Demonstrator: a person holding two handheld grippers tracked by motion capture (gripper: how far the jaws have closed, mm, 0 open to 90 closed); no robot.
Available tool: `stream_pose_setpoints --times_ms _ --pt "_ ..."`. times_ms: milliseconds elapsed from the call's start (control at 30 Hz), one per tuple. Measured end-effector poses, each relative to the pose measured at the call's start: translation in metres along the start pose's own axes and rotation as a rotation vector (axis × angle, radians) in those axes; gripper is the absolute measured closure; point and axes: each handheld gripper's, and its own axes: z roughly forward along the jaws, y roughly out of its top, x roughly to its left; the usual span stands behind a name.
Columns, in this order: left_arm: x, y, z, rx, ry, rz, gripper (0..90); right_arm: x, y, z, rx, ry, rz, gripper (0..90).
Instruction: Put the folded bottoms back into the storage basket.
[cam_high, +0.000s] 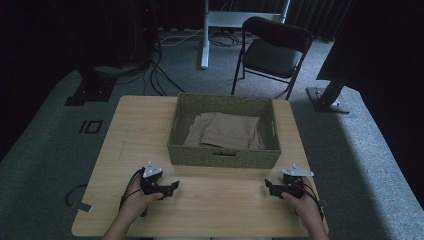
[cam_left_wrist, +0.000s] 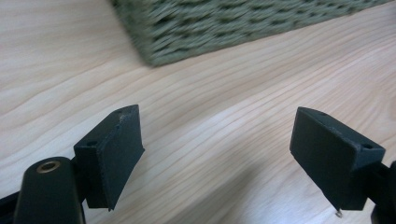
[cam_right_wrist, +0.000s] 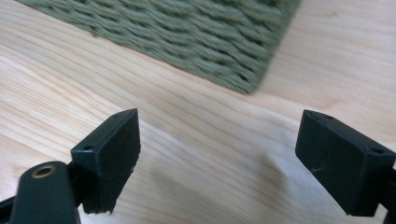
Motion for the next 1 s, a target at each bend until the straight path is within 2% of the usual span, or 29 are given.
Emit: stream_pose_setpoints --times_ms 100,300,400,500,567,633,733,1000 --pt "0.007 -0.004 -0.003 0.02 0.038 0.002 17.8 -0.005 -0.003 0.0 0.011 -0.025 0.013 13.7" --pt "0.015 -0.009 -0.007 0.01 0.11 0.022 17.7 -0.012 -0.009 0.001 0.049 -0.068 0.022 13.7" --pt "0.016 -0.01 -0.008 0.012 0.122 0.025 17.7 -0.015 -0.01 0.001 0.042 -0.075 0.042 13.7" --pt "0.014 -0.01 -0.007 0.019 0.155 0.031 17.7 -0.017 -0.012 0.001 0.037 -0.07 0.068 13.7" --pt "0.011 -0.01 -0.006 0.034 0.201 0.054 17.7 -0.018 -0.012 0.001 0.038 -0.078 0.074 13.6" --pt "0.009 -0.01 -0.005 0.037 0.221 0.033 15.0 -0.018 -0.012 0.001 0.037 -0.078 0.074 13.6" --pt "0.006 -0.01 -0.004 0.037 0.243 0.013 14.6 -0.018 -0.012 0.001 0.037 -0.079 0.074 13.5" --pt "0.006 -0.009 -0.003 0.038 0.249 0.004 12.8 -0.018 -0.012 0.001 0.036 -0.077 0.073 13.3"
